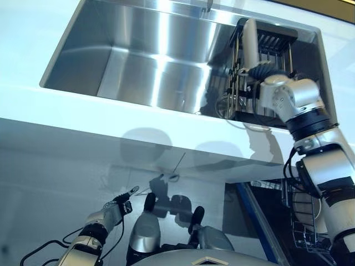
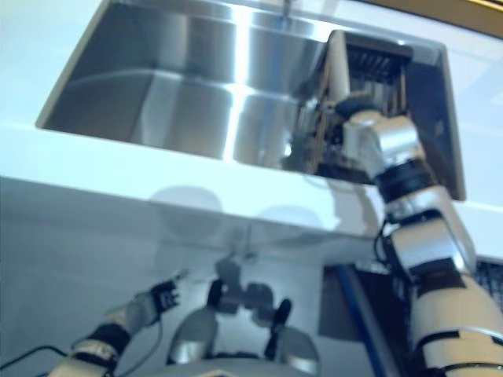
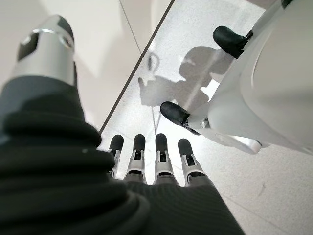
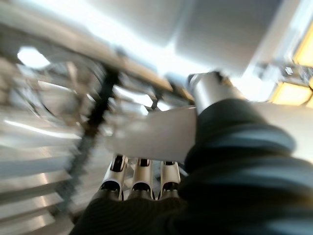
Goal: Take plates into dishwasher
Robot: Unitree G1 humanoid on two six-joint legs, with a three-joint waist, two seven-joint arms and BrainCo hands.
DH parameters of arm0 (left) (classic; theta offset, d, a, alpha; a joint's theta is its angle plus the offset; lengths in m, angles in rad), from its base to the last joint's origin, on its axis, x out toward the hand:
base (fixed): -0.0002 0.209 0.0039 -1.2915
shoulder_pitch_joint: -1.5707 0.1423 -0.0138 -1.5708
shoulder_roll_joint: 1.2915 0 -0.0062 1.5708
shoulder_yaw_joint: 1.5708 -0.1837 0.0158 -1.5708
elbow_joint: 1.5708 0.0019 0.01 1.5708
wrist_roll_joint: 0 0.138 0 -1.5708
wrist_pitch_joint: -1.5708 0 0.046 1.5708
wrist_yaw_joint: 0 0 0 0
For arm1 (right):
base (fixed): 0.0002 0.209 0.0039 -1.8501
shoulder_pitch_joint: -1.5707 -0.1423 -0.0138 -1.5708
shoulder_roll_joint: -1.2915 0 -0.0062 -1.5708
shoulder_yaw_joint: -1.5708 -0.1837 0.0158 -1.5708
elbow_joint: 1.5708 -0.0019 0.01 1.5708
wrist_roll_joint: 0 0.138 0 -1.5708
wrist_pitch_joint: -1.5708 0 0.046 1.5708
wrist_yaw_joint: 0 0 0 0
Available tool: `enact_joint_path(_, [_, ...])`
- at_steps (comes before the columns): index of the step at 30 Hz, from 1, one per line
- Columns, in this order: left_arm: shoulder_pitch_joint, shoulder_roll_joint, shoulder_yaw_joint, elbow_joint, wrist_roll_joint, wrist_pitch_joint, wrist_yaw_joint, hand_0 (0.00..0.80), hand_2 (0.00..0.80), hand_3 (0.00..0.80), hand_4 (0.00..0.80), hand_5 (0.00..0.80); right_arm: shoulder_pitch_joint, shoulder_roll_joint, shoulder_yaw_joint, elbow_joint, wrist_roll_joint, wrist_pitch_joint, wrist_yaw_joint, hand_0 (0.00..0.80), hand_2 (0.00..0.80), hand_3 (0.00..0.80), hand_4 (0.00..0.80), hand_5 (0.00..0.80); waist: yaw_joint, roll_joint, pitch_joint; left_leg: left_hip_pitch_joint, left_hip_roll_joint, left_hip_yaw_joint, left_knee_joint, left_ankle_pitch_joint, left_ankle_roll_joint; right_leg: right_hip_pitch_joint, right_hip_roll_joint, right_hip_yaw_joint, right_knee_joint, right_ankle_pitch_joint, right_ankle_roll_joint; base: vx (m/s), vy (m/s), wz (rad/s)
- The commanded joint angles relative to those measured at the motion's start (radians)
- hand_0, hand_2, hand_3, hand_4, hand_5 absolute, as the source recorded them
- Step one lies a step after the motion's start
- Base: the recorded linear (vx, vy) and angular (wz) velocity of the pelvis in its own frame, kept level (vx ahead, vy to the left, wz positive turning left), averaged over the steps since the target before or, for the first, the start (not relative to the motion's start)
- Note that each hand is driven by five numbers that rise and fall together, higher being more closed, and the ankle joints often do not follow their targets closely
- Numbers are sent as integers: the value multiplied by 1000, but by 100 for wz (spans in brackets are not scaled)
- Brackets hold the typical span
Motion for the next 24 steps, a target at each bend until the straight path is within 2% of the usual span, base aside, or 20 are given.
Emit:
enact_joint_path(1, [-41, 8, -39, 2, -9, 7, -32, 0, 0, 0, 0, 0, -167, -90, 89, 46, -53, -72, 28, 800, 800, 800, 800, 800, 17, 2, -45, -9, -15, 42, -8, -21, 40, -7, -52, 5, 51, 2, 61, 14, 58, 2])
enact_joint_path(6, [-25, 14, -37, 12, 24, 9, -74, 0, 0, 0, 0, 0, -190, -115, 101, 72, -82, -86, 54, 800, 800, 800, 800, 800, 15, 13, -70, 16, -20, 40, -10, -27, 39, 10, -59, 1, 52, -1, 63, 17, 44, 1])
enact_joint_path(10, [-6, 18, -28, 19, 49, 10, -99, 0, 0, 0, 0, 0, -180, -136, 96, 66, -88, -70, 78, 800, 800, 800, 800, 800, 5, 16, -100, 45, -23, 49, -14, -36, 39, 29, -63, 3, 46, -1, 66, 37, 29, -1])
enact_joint_path(13, [6, 22, -23, 25, 66, 11, -116, 0, 0, 0, 0, 0, -169, -151, 92, 59, -100, -61, 105, 800, 800, 800, 800, 800, -4, 17, -124, 64, -26, 55, -16, -42, 39, 42, -62, 9, 39, -1, 67, 43, 15, -1])
enact_joint_path(24, [26, 47, -10, 23, 124, 18, -153, 0, 0, 0, 0, 0, -120, -203, 61, 15, -126, -95, 187, 800, 800, 800, 800, 800, -46, 7, -176, 124, -29, 95, -16, -70, 48, 71, -48, 44, 31, -1, 69, 10, -26, -8])
